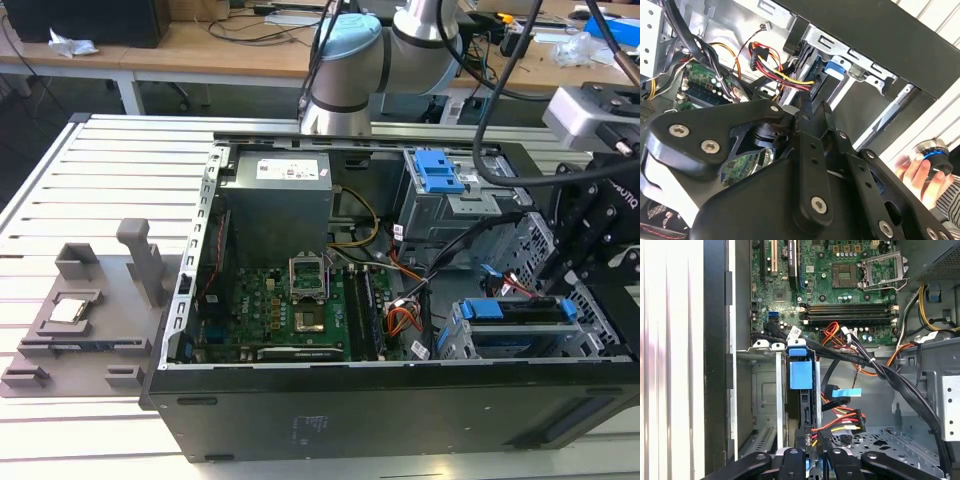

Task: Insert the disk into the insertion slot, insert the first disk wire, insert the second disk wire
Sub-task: 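Insert the first disk wire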

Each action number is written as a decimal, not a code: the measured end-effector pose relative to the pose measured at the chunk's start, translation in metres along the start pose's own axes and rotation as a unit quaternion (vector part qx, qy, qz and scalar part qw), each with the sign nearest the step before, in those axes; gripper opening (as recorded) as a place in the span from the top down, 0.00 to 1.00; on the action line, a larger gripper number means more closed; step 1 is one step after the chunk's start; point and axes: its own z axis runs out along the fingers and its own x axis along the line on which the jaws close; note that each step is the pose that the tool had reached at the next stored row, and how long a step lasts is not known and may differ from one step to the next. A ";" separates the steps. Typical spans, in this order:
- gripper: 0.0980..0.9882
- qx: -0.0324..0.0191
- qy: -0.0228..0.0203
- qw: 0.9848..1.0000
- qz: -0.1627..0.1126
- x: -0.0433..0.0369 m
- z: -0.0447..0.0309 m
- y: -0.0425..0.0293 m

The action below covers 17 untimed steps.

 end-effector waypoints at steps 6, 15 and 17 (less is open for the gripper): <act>0.99 0.000 0.000 1.000 0.000 -0.0002 -0.0041 0.0003; 0.99 0.000 0.000 1.000 0.000 0.0003 -0.0237 0.0015; 0.99 0.000 0.000 1.000 0.000 0.0004 -0.0262 0.0016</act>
